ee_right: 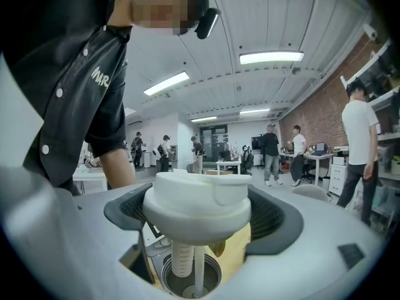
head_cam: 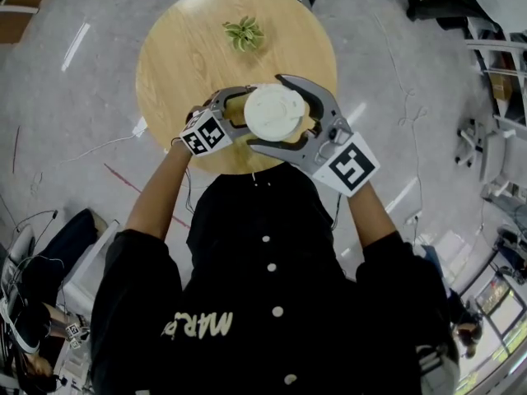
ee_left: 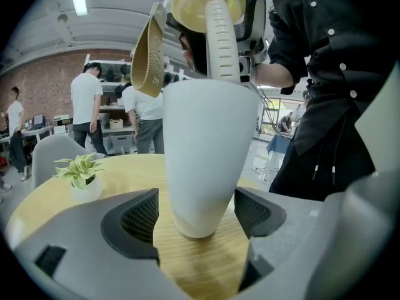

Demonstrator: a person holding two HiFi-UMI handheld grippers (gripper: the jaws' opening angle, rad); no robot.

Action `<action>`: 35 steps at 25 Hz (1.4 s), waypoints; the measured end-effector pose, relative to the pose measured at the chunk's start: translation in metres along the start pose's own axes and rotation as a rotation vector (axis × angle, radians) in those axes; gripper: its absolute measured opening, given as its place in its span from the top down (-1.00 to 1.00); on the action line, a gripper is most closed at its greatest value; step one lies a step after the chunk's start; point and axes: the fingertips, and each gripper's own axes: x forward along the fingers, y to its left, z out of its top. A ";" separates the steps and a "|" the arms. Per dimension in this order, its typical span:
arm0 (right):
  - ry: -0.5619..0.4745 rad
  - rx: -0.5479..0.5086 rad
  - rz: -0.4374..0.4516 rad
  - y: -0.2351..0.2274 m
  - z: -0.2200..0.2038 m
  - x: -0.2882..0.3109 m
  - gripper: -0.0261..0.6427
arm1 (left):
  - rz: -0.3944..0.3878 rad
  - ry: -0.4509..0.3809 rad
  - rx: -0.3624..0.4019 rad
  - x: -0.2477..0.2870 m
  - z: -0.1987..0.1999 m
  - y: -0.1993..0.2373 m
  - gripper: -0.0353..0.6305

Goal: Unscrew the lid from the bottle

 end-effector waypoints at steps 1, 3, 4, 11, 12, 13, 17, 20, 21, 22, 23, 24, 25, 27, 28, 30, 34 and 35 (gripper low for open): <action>0.001 0.026 -0.024 -0.004 0.003 -0.003 -0.48 | 0.009 0.006 -0.004 -0.004 0.002 0.001 -0.19; -0.016 0.078 -0.075 -0.011 0.013 -0.011 -0.48 | 0.037 0.014 -0.012 -0.015 0.008 0.004 -0.19; -0.030 0.095 -0.099 -0.015 0.019 -0.015 -0.48 | 0.053 0.019 -0.016 -0.022 0.009 0.004 -0.19; -0.073 0.109 -0.217 -0.028 0.054 -0.045 -0.48 | 0.139 0.014 -0.031 -0.069 0.024 -0.004 -0.18; -0.075 0.101 -0.231 -0.029 0.056 -0.049 -0.48 | 0.151 0.009 -0.028 -0.076 0.028 -0.006 -0.18; -0.077 0.093 -0.245 -0.030 0.059 -0.052 -0.48 | 0.165 0.001 -0.024 -0.083 0.034 -0.006 -0.18; -0.088 0.081 -0.300 -0.037 0.068 -0.066 -0.48 | 0.255 -0.081 -0.018 -0.114 0.071 -0.005 0.06; -0.109 0.071 -0.330 -0.038 0.078 -0.078 -0.48 | 0.365 -0.192 -0.061 -0.143 0.107 -0.003 0.36; -0.128 0.067 -0.334 -0.038 0.082 -0.081 -0.48 | 0.408 -0.227 -0.085 -0.154 0.117 -0.001 0.46; -0.140 0.064 -0.344 -0.038 0.084 -0.085 -0.48 | 0.449 -0.253 -0.108 -0.165 0.126 0.001 0.52; -0.142 0.064 -0.360 -0.040 0.085 -0.090 -0.48 | 0.488 -0.272 -0.129 -0.176 0.134 0.003 0.60; -0.139 0.064 -0.381 -0.042 0.085 -0.095 -0.48 | 0.524 -0.285 -0.146 -0.187 0.142 0.005 0.68; -0.136 0.064 -0.402 -0.044 0.085 -0.101 -0.48 | 0.559 -0.291 -0.157 -0.197 0.148 0.006 0.72; -0.133 0.060 -0.447 -0.048 0.085 -0.111 -0.48 | 0.631 -0.285 -0.172 -0.214 0.158 0.009 0.83; -0.133 0.057 -0.469 -0.050 0.085 -0.116 -0.48 | 0.669 -0.280 -0.184 -0.221 0.162 0.010 0.85; -0.134 0.046 -0.512 -0.053 0.085 -0.124 -0.48 | 0.734 -0.277 -0.217 -0.234 0.169 0.012 0.88; -0.139 0.049 -0.579 -0.056 0.084 -0.140 -0.48 | 0.828 -0.274 -0.255 -0.256 0.185 0.010 0.88; -0.142 0.058 -0.593 -0.057 0.084 -0.143 -0.48 | 0.843 -0.281 -0.267 -0.261 0.190 0.009 0.88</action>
